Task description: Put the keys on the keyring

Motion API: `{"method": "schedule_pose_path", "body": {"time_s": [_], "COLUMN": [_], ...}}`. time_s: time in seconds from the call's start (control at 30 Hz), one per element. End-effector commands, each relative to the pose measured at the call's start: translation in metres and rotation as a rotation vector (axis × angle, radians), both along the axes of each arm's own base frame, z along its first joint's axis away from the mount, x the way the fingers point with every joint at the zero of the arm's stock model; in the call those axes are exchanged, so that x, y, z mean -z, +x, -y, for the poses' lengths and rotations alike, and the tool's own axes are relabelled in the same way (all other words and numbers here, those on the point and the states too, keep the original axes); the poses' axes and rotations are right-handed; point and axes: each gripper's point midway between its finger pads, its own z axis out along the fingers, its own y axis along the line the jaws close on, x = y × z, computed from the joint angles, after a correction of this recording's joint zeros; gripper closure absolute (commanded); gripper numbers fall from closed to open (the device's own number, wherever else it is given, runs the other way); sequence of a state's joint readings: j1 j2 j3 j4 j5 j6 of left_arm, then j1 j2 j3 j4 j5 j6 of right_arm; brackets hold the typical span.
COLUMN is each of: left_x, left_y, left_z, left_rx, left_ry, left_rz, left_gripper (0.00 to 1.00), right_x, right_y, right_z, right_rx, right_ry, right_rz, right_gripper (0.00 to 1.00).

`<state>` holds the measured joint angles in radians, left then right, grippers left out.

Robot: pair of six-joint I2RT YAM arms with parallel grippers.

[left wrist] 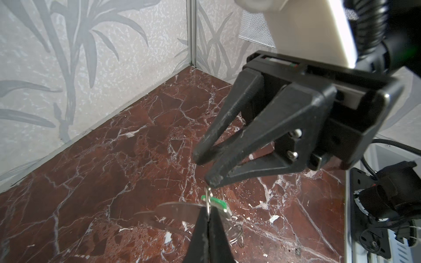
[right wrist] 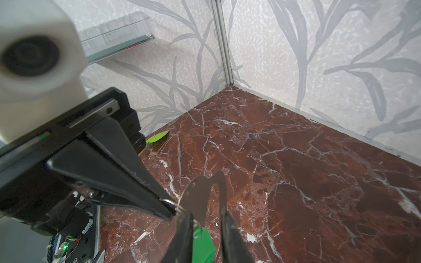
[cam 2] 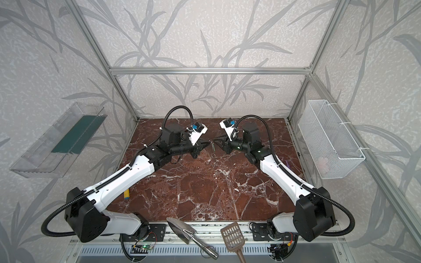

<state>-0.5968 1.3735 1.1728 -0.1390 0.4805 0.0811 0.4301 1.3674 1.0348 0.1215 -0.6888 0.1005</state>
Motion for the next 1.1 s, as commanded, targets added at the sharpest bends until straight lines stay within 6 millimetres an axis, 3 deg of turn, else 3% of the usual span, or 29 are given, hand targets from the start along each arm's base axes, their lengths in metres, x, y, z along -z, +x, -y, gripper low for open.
{"method": "schedule_pose_path", "body": {"time_s": [0.0, 0.3, 0.6, 1.07], "left_x": [-0.026, -0.038, -0.045, -0.056], "left_y": [-0.007, -0.015, -0.023, -0.023], "left_z": [0.001, -0.009, -0.014, -0.004], "left_rx": [0.043, 0.054, 0.058, 0.121], "left_ry": [-0.098, -0.158, -0.174, -0.204], "left_rz": [0.043, 0.062, 0.069, 0.07], "left_gripper": [1.0, 1.0, 1.0, 1.0], "right_x": [-0.028, -0.034, -0.035, -0.045], "right_y": [-0.015, -0.025, -0.019, -0.031], "right_z": [-0.006, -0.016, -0.023, -0.024], "right_rx": [-0.08, -0.181, -0.213, -0.277], "right_ry": [0.107, 0.193, 0.209, 0.227], "right_rz": [0.066, 0.039, 0.027, 0.049], "right_gripper": [0.79, 0.81, 0.81, 0.87]}}
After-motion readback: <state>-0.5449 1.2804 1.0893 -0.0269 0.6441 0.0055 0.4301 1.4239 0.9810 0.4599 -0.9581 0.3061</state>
